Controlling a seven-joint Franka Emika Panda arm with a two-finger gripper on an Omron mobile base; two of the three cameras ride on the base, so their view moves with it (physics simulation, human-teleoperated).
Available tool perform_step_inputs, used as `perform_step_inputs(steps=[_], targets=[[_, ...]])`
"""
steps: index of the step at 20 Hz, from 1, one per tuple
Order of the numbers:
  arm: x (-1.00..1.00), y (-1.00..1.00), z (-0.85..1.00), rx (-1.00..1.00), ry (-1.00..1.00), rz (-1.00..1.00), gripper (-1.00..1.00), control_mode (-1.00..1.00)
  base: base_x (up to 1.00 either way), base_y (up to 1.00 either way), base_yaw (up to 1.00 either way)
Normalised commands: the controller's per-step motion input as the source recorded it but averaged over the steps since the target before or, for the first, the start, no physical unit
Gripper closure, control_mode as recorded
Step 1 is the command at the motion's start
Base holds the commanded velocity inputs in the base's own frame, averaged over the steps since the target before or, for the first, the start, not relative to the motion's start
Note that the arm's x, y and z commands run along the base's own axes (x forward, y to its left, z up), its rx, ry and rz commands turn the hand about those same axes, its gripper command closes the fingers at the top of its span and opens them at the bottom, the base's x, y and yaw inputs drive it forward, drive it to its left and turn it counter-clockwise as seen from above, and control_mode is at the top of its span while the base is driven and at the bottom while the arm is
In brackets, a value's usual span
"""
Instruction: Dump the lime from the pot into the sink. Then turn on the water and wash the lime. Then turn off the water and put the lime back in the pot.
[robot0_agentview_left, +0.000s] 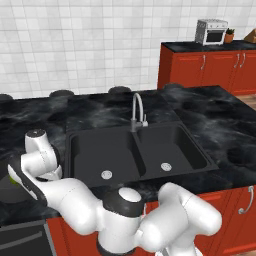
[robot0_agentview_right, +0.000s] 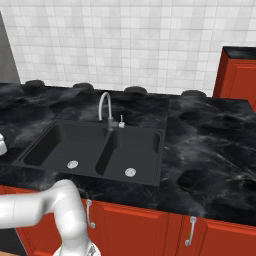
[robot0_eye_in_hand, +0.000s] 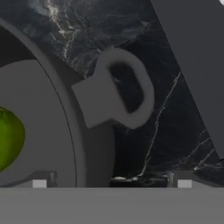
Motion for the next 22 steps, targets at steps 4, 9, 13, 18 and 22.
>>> perform_step_inputs(steps=[4, 9, 13, 18, 22], targets=[[0.04, 0.06, -0.29, 0.00, 0.00, -0.05, -1.00, -1.00, 0.00, 0.00, 0.00], [0.04, 0.10, -0.30, 0.00, 0.00, -0.04, -1.00, -1.00, 0.00, 0.00, 0.00], [0.00, 0.05, -0.36, 0.00, 0.04, -0.04, 1.00, -1.00, 0.00, 0.00, 0.00], [0.00, 0.00, -0.19, 0.00, 0.03, -0.03, 1.00, -1.00, 0.00, 0.00, 0.00], [-0.10, -0.05, 0.00, 0.00, 0.00, -0.03, 1.00, -1.00, 0.00, 0.00, 0.00]])
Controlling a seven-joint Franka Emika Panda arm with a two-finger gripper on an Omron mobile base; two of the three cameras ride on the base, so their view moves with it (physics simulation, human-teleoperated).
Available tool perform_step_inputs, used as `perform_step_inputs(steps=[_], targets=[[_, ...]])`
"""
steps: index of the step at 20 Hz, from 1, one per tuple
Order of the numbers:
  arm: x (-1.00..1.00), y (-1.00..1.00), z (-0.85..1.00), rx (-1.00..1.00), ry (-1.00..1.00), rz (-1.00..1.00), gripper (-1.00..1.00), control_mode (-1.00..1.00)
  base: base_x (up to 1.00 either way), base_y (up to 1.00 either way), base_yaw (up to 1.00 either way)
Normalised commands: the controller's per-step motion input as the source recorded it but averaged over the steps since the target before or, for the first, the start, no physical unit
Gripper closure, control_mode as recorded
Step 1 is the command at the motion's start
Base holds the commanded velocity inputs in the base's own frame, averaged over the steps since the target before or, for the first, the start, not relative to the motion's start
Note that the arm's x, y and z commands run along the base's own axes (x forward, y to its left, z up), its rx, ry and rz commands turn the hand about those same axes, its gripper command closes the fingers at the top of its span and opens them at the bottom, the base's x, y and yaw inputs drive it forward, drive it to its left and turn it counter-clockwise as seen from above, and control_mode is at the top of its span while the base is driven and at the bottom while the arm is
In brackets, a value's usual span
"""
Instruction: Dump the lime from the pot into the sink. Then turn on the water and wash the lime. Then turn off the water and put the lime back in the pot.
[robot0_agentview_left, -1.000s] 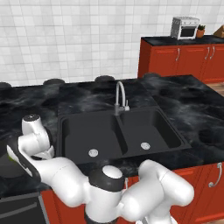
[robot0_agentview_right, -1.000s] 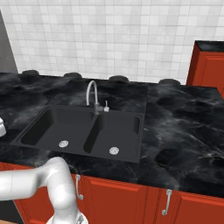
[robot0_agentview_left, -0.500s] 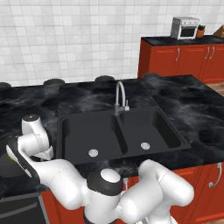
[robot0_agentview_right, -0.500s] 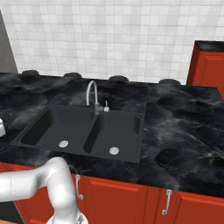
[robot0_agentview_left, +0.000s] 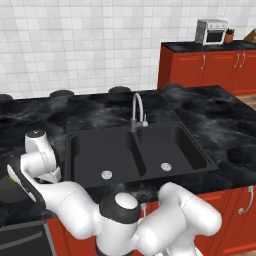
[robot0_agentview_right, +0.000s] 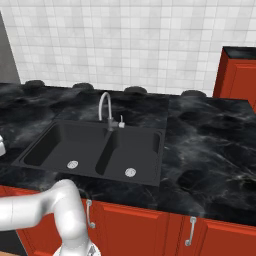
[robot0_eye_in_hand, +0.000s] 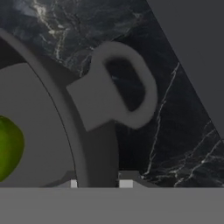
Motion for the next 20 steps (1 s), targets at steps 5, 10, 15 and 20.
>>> perform_step_inputs(steps=[5, 10, 15, 20], targets=[[-0.18, -0.23, 0.06, 0.00, -0.03, -0.07, 1.00, -1.00, 0.00, 0.00, 0.00], [-0.16, -0.44, 0.18, 0.00, -0.04, -0.15, 1.00, -1.00, 0.00, 0.00, 0.00], [-0.08, -0.57, 0.40, 0.00, -0.08, -0.18, 1.00, -1.00, 0.00, 0.00, 0.00], [-0.09, -0.68, 0.67, 0.04, -0.09, -0.17, 1.00, -1.00, 0.00, 0.00, 0.00]])
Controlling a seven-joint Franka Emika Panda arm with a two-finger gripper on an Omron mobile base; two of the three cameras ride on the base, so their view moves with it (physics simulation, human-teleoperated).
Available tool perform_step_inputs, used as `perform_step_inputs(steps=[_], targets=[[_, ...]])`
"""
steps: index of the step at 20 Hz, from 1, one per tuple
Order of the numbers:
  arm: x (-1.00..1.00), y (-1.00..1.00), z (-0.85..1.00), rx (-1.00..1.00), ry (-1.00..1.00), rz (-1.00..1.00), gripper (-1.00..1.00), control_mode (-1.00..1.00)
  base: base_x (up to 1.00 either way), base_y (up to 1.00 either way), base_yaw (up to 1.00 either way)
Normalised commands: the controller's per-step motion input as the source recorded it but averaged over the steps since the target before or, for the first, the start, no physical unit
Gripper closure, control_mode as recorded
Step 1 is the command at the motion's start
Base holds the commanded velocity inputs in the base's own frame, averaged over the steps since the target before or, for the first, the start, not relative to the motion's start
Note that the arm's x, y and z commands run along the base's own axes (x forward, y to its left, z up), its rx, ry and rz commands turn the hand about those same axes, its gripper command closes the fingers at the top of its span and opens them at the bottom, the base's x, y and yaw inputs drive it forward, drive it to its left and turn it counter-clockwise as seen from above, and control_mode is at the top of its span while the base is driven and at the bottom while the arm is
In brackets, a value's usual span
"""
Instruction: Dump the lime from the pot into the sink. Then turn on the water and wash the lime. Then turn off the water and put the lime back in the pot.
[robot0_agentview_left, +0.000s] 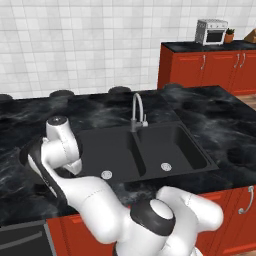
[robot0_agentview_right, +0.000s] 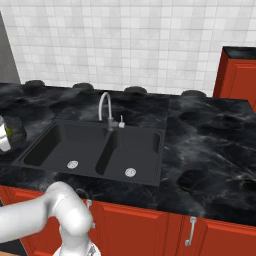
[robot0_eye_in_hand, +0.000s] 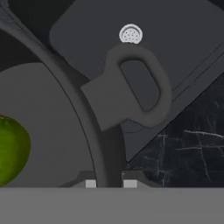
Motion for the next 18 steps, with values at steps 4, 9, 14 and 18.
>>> perform_step_inputs(steps=[4, 9, 14, 18], targets=[[-0.04, -0.79, 0.78, 0.10, -0.03, -0.17, 1.00, -1.00, 0.00, 0.00, 0.00], [0.00, -0.66, 0.73, 0.11, 0.00, -0.21, 1.00, -1.00, 0.00, 0.00, 0.00], [0.11, -0.40, 0.58, 0.12, 0.00, -0.24, 1.00, -1.00, 0.00, 0.00, 0.00], [0.34, -0.11, 0.26, 0.09, 0.02, -0.25, 1.00, -1.00, 0.00, 0.00, 0.00]])
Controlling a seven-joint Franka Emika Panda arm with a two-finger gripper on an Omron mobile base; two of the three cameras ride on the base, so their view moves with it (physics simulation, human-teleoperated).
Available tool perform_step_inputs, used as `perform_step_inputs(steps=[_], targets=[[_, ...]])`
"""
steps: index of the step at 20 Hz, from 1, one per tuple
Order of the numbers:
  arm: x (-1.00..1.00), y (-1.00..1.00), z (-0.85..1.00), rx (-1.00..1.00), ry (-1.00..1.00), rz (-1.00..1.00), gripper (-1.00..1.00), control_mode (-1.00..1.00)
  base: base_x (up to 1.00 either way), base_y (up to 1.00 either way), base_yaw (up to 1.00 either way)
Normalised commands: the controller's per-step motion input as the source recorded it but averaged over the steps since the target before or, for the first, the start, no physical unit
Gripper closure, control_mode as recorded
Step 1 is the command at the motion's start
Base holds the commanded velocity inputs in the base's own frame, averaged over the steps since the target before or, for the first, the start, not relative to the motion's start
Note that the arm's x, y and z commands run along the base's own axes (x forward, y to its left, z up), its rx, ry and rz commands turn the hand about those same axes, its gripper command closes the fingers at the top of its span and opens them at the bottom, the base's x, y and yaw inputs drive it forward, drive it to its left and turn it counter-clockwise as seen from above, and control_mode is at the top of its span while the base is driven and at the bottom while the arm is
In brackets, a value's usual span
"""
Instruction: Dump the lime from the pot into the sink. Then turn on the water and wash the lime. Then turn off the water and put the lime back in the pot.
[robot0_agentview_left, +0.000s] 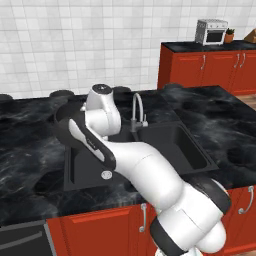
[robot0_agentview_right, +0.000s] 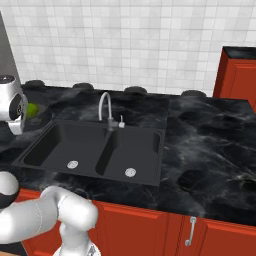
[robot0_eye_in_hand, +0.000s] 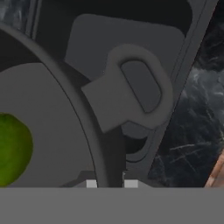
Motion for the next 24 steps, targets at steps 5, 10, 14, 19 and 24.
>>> perform_step_inputs(steps=[5, 10, 14, 19, 24], targets=[[0.76, 0.00, 0.00, 0.03, 0.08, -0.25, 1.00, -1.00, 0.00, 0.00, 0.00], [0.80, -0.01, 0.00, 0.09, 0.10, -0.15, 1.00, -1.00, 0.00, 0.00, 0.00], [0.16, 0.00, 0.06, 0.26, 0.04, -0.01, 1.00, -1.00, 0.00, 0.00, 0.00], [0.03, 0.00, 0.00, 0.35, 0.04, 0.00, 1.00, -1.00, 0.00, 0.00, 0.00], [0.24, 0.00, -0.06, 0.31, 0.01, 0.00, 1.00, -1.00, 0.00, 0.00, 0.00]])
